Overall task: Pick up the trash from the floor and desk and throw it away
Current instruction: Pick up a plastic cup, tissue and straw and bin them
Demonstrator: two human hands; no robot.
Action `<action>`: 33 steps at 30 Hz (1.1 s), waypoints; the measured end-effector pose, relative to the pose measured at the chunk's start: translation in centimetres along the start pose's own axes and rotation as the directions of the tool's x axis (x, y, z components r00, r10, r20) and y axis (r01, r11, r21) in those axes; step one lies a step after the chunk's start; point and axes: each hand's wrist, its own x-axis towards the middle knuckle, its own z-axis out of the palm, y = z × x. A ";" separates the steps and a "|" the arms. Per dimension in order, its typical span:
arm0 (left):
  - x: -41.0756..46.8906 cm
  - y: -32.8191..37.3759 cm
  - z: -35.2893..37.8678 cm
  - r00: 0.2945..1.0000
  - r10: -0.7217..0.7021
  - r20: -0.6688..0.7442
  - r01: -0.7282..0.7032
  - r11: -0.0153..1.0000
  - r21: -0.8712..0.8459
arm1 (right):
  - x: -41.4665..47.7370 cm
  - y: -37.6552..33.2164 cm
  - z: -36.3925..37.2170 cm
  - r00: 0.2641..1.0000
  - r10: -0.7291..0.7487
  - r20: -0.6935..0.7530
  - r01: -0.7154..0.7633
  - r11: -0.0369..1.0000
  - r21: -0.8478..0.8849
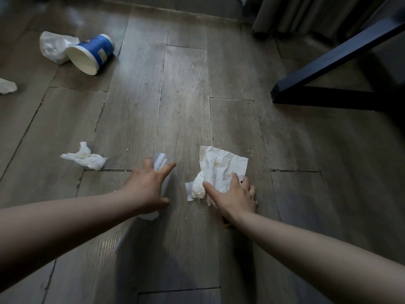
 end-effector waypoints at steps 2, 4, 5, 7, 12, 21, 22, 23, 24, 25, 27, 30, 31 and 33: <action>0.0 0.0 0.0 1.000 -0.007 -0.002 0.007 1.000 0.004 | 0.4 -0.7 -0.1 1.000 0.022 0.003 -0.022 1.000 0.006; -0.1 0.1 0.0 1.000 -0.012 -0.013 0.012 1.000 0.010 | 0.5 -1.3 0.1 0.999 0.041 0.012 -0.041 0.999 -0.020; -0.1 0.1 0.0 1.000 -0.015 -0.017 0.015 1.000 0.012 | 0.6 -1.6 0.3 0.999 0.051 0.017 -0.050 0.998 -0.041; -0.1 0.3 0.0 1.000 -0.020 -0.018 0.021 1.000 0.010 | 0.6 -2.1 0.7 0.998 0.063 0.015 -0.061 0.993 -0.104; 0.0 0.2 0.0 1.000 -0.024 -0.020 0.024 1.000 0.002 | 0.1 -2.4 1.6 0.999 0.016 -0.045 -0.023 0.989 -0.145; 0.0 0.2 0.0 0.999 -0.041 -0.013 0.041 0.999 0.010 | -1.8 -2.1 2.3 0.982 -0.159 -0.103 0.159 0.987 -0.013; 0.0 0.1 0.0 0.999 -0.041 -0.012 0.041 0.999 0.012 | -1.9 -2.1 2.3 0.981 -0.169 -0.097 0.171 0.985 0.009; 0.0 0.2 0.0 0.999 -0.040 -0.012 0.040 0.999 0.016 | -1.9 -2.0 2.2 0.980 -0.176 -0.089 0.180 0.983 0.034; 0.0 0.2 0.0 0.999 -0.040 -0.013 0.040 0.999 0.020 | -2.0 -1.9 2.2 0.980 -0.180 -0.080 0.185 0.981 0.060; 0.1 0.1 0.1 0.999 -0.041 -0.014 0.041 0.999 0.023 | -1.9 -1.9 2.2 0.981 -0.180 -0.073 0.186 0.978 0.089; 0.2 0.1 0.2 0.999 -0.043 -0.017 0.043 0.999 0.022 | -1.8 -1.9 2.2 0.983 -0.169 -0.064 0.177 0.971 0.158; 0.3 -0.1 0.3 0.999 -0.040 -0.023 0.041 0.999 0.020 | -1.4 -2.1 2.2 0.987 -0.153 -0.047 0.160 0.952 0.260; 0.3 -0.1 0.4 0.999 -0.039 -0.024 0.040 0.999 0.018 | -1.2 -2.1 2.2 0.988 -0.149 -0.040 0.155 0.945 0.287; 0.4 -0.1 0.4 0.999 -0.041 -0.025 0.042 0.999 0.019 | -0.9 -2.2 2.0 0.989 -0.142 -0.030 0.144 0.936 0.321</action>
